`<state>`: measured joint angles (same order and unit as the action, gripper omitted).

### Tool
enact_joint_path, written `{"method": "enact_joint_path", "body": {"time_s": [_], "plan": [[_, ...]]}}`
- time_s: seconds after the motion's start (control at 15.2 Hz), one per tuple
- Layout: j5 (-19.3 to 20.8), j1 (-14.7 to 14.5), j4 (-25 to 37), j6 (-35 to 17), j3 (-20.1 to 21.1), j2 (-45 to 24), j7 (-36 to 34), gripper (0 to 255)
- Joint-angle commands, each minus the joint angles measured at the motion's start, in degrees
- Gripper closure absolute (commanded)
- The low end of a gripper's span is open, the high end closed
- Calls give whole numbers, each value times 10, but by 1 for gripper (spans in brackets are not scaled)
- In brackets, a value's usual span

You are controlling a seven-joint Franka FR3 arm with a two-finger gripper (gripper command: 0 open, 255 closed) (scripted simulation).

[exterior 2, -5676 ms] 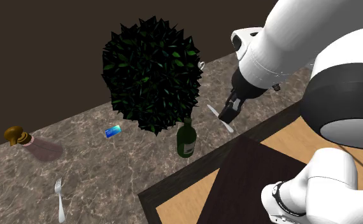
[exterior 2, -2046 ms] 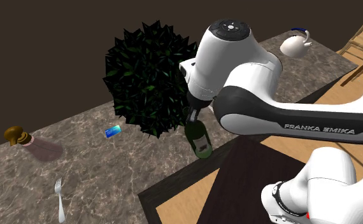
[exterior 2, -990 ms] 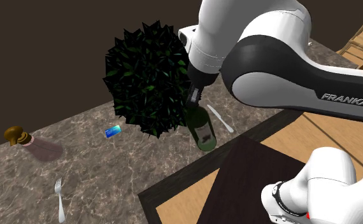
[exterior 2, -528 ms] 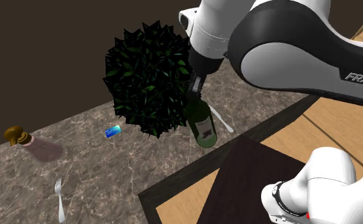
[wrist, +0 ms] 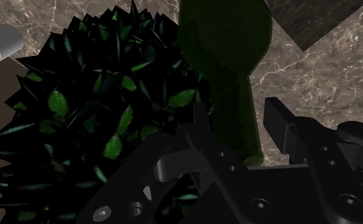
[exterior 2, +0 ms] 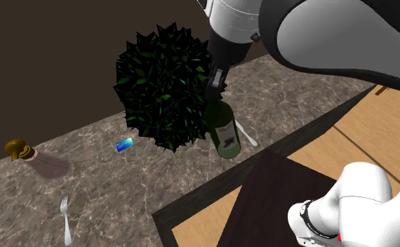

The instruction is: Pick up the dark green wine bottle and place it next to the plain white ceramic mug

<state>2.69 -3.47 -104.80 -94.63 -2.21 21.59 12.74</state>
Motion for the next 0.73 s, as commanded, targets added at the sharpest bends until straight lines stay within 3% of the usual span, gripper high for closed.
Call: {"method": "enact_joint_path", "body": {"time_s": [0.0, 0.66], "plan": [[0, 0, 25, 18, 0, -7, 1, 255], [-2, 0, 149, 100, 0, -48, 4, 255]]}}
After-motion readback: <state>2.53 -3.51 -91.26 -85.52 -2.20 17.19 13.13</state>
